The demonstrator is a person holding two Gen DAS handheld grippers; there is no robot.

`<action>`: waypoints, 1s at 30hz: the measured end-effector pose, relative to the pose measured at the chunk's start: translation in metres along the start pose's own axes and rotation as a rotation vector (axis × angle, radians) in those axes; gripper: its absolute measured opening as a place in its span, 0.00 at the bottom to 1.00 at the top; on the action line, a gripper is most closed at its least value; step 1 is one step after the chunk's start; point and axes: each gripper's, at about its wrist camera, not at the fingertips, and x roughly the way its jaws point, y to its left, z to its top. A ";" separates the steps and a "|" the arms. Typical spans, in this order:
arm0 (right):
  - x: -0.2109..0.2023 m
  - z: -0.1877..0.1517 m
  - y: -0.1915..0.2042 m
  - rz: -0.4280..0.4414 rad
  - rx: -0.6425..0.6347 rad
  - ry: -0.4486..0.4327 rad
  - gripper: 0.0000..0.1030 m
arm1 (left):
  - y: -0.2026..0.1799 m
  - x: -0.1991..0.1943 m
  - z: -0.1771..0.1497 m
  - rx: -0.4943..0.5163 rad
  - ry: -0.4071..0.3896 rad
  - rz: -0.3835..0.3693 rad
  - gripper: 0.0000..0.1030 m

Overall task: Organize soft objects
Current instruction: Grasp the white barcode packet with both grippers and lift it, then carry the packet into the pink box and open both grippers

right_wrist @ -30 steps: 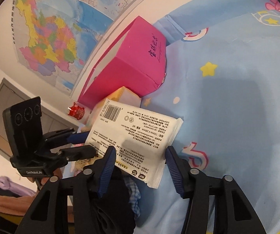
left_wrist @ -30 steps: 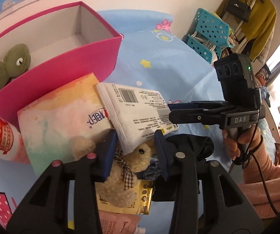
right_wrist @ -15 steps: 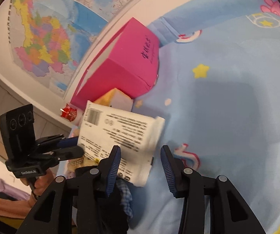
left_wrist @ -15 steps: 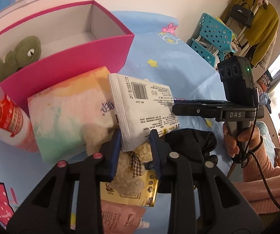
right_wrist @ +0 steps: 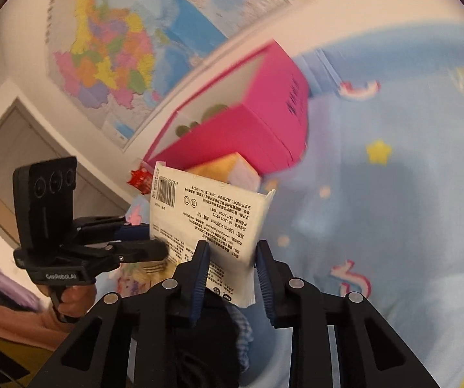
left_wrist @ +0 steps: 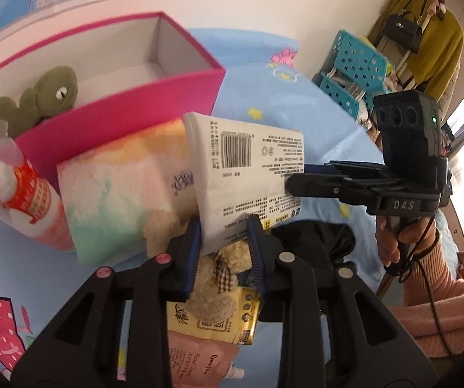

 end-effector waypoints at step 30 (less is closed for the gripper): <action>0.065 0.163 0.028 -0.118 -0.137 0.137 0.28 | 0.085 0.007 0.103 -0.214 0.012 0.079 0.34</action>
